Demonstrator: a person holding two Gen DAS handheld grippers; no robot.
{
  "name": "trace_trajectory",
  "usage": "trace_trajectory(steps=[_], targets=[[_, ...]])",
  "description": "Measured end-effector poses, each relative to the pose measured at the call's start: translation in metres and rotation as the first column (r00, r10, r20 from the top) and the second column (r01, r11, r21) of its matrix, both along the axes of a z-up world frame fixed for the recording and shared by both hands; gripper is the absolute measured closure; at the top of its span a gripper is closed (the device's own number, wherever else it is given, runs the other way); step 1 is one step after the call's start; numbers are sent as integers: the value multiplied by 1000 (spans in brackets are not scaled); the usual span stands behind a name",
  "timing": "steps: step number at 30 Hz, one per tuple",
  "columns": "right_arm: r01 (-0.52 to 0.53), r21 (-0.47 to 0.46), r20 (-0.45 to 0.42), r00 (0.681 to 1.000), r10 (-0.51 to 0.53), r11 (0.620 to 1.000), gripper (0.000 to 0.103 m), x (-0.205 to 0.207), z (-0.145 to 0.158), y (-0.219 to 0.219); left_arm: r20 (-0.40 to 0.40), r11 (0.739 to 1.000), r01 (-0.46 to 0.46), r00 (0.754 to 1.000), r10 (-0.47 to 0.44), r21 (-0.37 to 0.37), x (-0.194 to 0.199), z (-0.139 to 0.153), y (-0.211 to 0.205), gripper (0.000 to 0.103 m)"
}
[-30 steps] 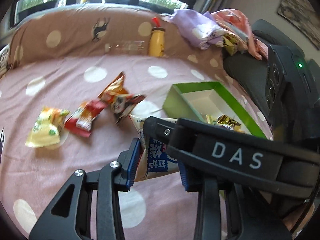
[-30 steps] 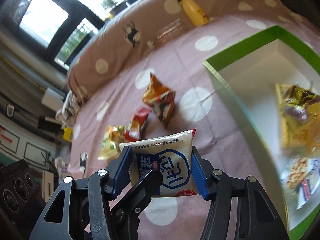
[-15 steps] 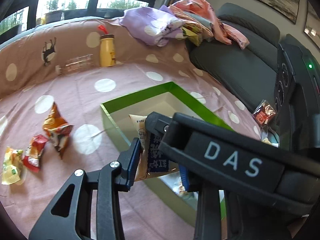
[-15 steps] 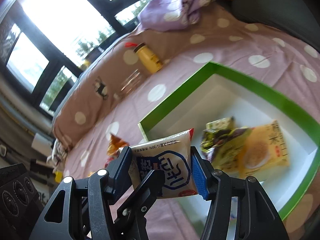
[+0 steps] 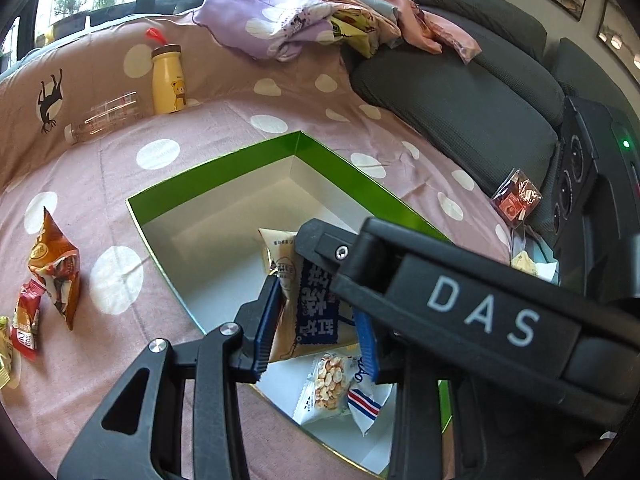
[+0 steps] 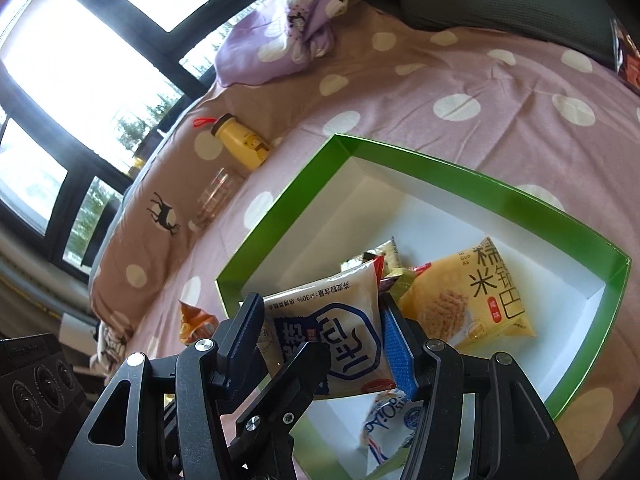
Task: Organize snacks
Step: 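Lower the white pack into the green box and open the right gripper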
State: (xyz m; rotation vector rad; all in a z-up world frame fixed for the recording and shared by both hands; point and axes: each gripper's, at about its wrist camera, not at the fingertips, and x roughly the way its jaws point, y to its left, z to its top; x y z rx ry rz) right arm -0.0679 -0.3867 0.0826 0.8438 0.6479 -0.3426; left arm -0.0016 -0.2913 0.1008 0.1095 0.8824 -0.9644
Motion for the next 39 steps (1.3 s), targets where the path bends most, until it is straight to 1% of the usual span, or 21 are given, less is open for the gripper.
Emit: trace_trajectory(steps=[4,9,17,26,34,37,39], targets=[[12,32,4,1000,-13,999,42,-3,-6,-6,-8,1000,11,1000,-11,14,-1,-4,-6,69],[22,71,-9,1000,-22,997,42,-3,-14,-13,-42,999,16,999,-14,42,1,-13,-14,69],[57,101,-15,998,-56,993,42,-6,-22,-23,-20,997,28,999,-26,66,0,-14,-22,68],[88,136,-20,996,-86,987,42,-8,-28,-30,-19,996,30,999,-28,81,1,-18,-28,65],[113,128,-43,993,-109,985,42,-10,-31,-34,-11,995,20,1000,-19,96,2,-22,-32,64],[116,109,-69,992,-109,987,42,-7,-31,-33,-4,995,6,1000,-6,102,3,-23,-29,63],[119,101,-75,991,-112,988,42,-6,-31,-32,-21,996,-1,1000,3,90,5,-23,-26,62]])
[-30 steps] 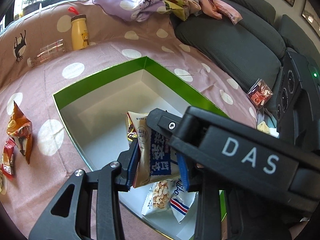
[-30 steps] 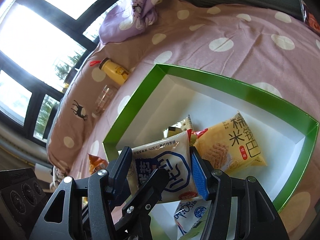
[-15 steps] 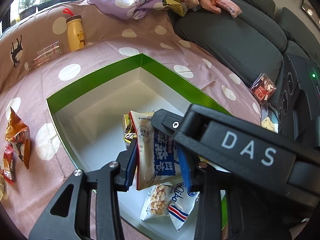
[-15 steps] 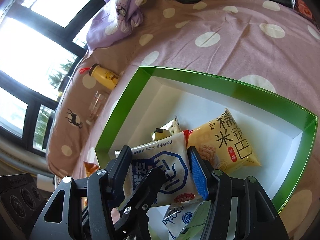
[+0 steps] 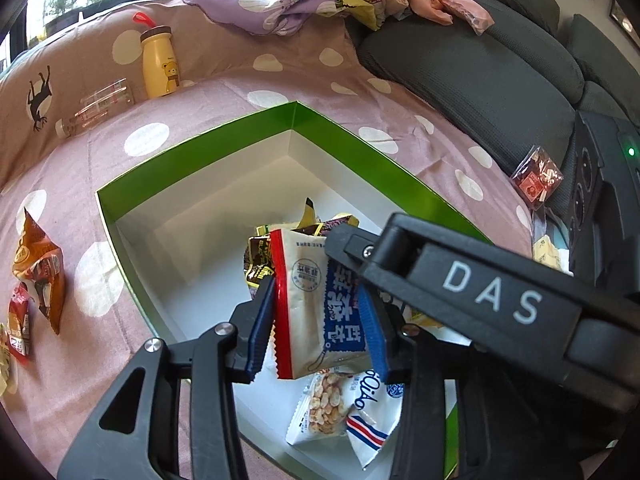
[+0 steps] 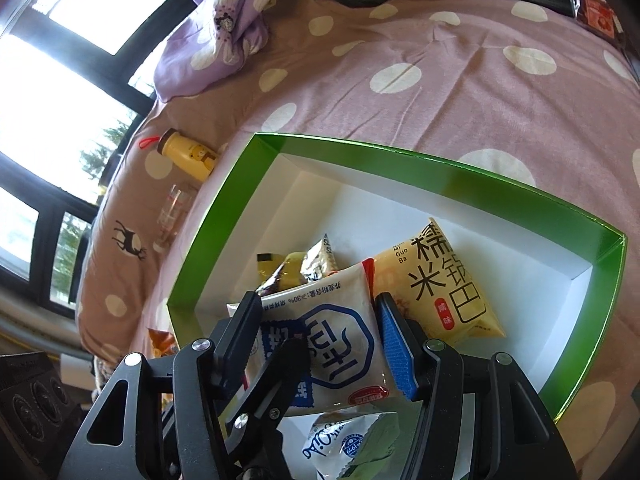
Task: Organize snacks
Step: 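Lower the white pack into the green box and open the right gripper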
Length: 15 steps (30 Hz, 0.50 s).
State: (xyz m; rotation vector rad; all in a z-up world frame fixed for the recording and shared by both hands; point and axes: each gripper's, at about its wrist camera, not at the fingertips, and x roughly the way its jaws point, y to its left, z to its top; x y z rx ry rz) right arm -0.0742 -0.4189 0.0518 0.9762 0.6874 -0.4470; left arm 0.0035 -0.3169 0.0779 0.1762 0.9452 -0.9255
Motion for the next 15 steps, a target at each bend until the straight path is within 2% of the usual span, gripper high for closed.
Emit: trace_trajectory(steps=[8,13,14,15], targets=[[40,-49,-10,999,-41,998,42,-6,6,-2,-94,993,-54,995,44,-107,7,9,27,51],[27,-75,0,1000,-28,997,40,-3,12,3,-94,988,-99,992,88,-120,5,16,54,44],[24,-81,9,1000,-23,996,38,-3,14,5,-92,985,-103,992,91,-138,4,18,61,42],[18,-92,23,1000,-16,996,31,-3,17,8,-91,983,-116,990,104,-144,3,19,70,35]])
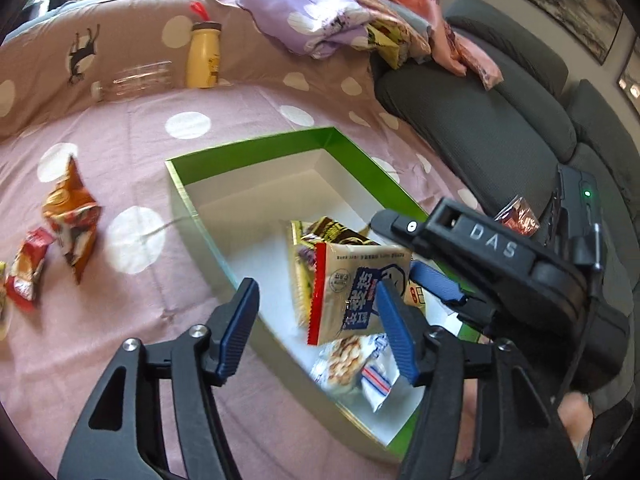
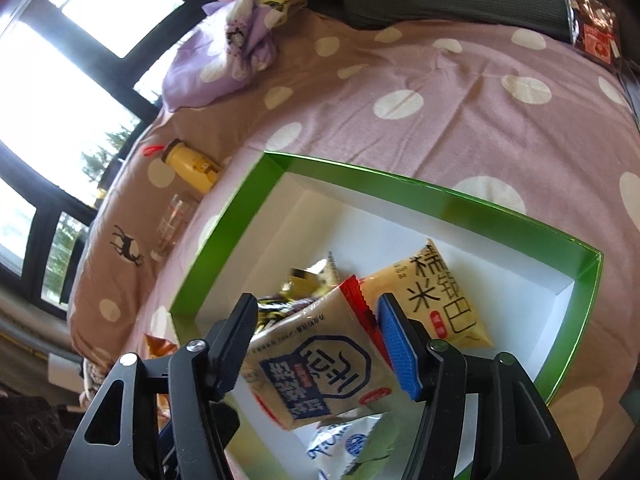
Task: Organize snacks
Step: 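Lower the white pack into the green box and open the right gripper, then move the right gripper back to the yellow-green snack bag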
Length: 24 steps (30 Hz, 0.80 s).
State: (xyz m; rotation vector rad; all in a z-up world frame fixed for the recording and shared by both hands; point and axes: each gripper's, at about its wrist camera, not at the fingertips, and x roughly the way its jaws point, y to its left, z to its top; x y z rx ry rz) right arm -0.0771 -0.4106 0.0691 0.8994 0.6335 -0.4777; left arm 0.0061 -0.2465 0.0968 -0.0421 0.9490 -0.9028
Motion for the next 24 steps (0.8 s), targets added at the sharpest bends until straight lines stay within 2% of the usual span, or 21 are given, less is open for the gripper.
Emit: trace_trajectory(steps=[1,5,7,11,13,17,20,24], targets=[[-12,-17,14,1000,12,1000,24,1,4,4,4,1000,-16,1000,16,2,-1,1,9,30],[-70,-80,20,997,72,994,23,12,14,24,63,995,-98,993,98,7,-3,11,53,27],[-99,-106,17,995,101,989,22,18,18,35,81,990,-142,987,142,2,-1,14,77,18],[-161,-139,17,986,165,977,21,29,23,57,93,957,-289,953,288,3,6,13,131,13],[-179,-172,14,983,184,969,18,33,27,69,85,943,-332,940,329,16,9,8,156,12],[-241,-233,12,968,250,942,15,44,33,96,54,895,-442,897,439,63,17,-7,198,12],[-279,-274,-1,957,290,920,15,50,36,113,29,864,-502,865,501,40,24,-16,222,12],[-288,-290,-10,955,298,913,15,56,35,126,-37,851,-524,851,525,27,33,-28,239,12]])
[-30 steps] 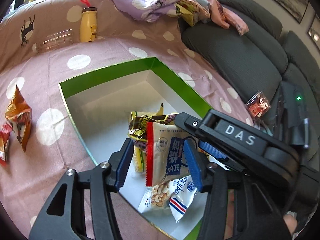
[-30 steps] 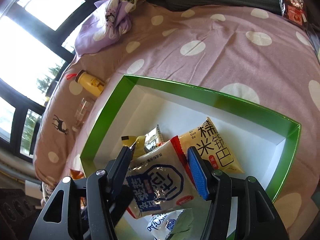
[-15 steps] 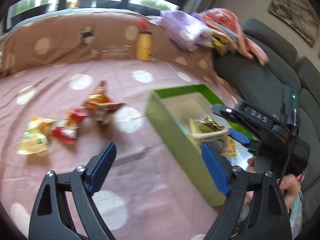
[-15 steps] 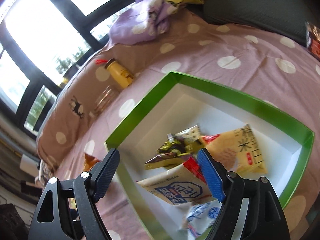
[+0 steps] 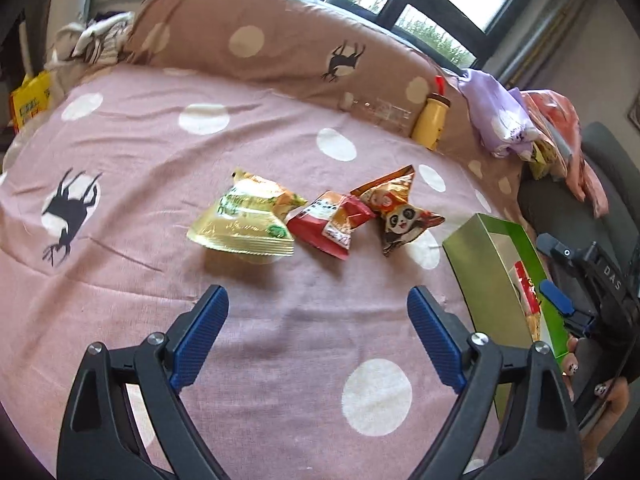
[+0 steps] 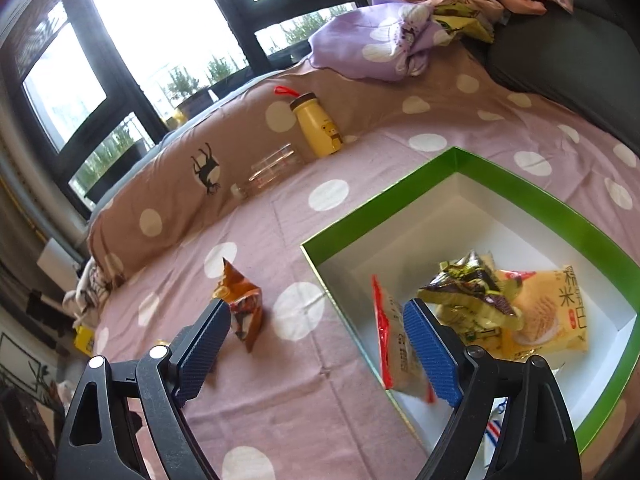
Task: Organize snacks
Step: 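Move the right gripper back to the yellow-green snack bag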
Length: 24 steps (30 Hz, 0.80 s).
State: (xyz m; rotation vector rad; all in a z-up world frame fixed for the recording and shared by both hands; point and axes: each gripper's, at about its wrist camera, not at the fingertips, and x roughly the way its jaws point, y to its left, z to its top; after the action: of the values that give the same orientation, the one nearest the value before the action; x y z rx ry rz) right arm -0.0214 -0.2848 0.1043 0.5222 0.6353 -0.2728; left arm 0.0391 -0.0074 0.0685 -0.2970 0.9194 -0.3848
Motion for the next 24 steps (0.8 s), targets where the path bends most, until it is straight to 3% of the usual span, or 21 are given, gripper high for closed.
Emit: trace_trajectory(steps=[12,16,24], targets=[[-106,-107,-27,994,103,989,14,19,-4,59,27,987,-102,995,100,128,-2,-2,24,11],[-162,-132,-49,986,157,978,14,27,-10,78,26,982,-134,991,132,134,0,-1,38,11],[-263,-77,-40,965,261,962,14,37,-21,107,15,971,-182,983,182,153,3,1,57,11]])
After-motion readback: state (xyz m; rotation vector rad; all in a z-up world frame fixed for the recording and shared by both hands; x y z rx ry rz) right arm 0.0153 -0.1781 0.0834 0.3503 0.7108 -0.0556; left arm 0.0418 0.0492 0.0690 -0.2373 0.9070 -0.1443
